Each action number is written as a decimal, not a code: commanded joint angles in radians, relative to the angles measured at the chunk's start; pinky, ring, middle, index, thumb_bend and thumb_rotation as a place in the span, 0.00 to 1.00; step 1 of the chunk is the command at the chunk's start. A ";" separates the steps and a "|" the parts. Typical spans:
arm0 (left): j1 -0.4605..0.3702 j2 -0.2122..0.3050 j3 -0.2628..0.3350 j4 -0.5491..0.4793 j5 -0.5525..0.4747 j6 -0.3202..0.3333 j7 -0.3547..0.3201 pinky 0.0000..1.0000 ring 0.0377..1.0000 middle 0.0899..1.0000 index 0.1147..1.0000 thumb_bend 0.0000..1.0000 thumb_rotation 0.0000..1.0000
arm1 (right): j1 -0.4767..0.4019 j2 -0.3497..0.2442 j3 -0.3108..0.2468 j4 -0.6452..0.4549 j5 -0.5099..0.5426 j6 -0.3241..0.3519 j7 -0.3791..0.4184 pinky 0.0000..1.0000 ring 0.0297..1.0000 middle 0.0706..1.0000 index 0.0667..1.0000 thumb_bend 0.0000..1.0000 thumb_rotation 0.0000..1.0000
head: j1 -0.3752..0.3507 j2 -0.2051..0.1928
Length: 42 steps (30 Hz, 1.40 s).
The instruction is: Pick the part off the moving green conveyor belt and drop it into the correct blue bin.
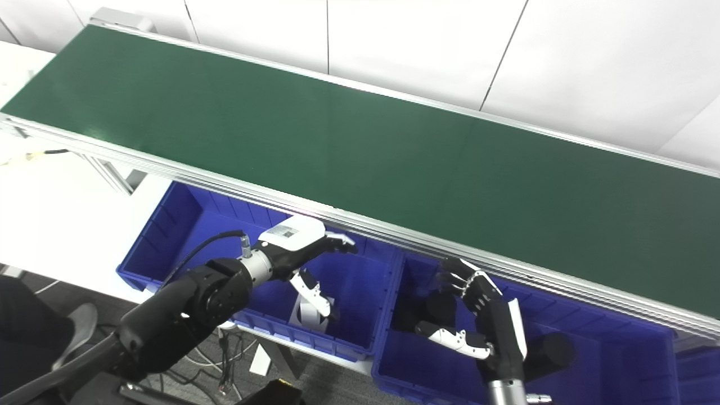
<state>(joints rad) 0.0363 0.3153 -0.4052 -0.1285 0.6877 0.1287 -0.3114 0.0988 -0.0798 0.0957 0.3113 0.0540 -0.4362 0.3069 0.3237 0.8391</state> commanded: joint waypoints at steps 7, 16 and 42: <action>0.136 -0.146 0.095 -0.144 -0.337 -0.090 0.056 0.60 0.70 0.75 0.78 0.98 0.26 | -0.024 -0.007 -0.009 0.007 0.015 -0.033 0.013 0.65 0.70 0.73 0.71 0.89 0.17 | 0.001 -0.019; 0.141 -0.275 0.156 0.033 -0.519 -0.307 0.145 0.71 0.74 0.77 0.73 0.92 0.16 | -0.037 -0.008 -0.019 0.051 0.012 -0.034 0.021 0.65 0.71 0.74 0.71 0.91 0.19 | -0.019 -0.043; 0.059 -0.188 0.150 0.474 -0.479 -0.598 0.254 0.70 0.75 0.77 0.73 0.94 0.11 | -0.044 0.041 0.147 0.134 -0.169 -0.034 -0.248 0.63 0.69 0.76 0.72 0.91 0.18 | -0.565 -0.150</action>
<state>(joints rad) 0.1037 0.1197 -0.2519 0.3658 0.2277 -0.4291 -0.0491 0.0701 -0.0535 0.2303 0.4566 -0.1090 -0.4362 0.0833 -0.2422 0.6888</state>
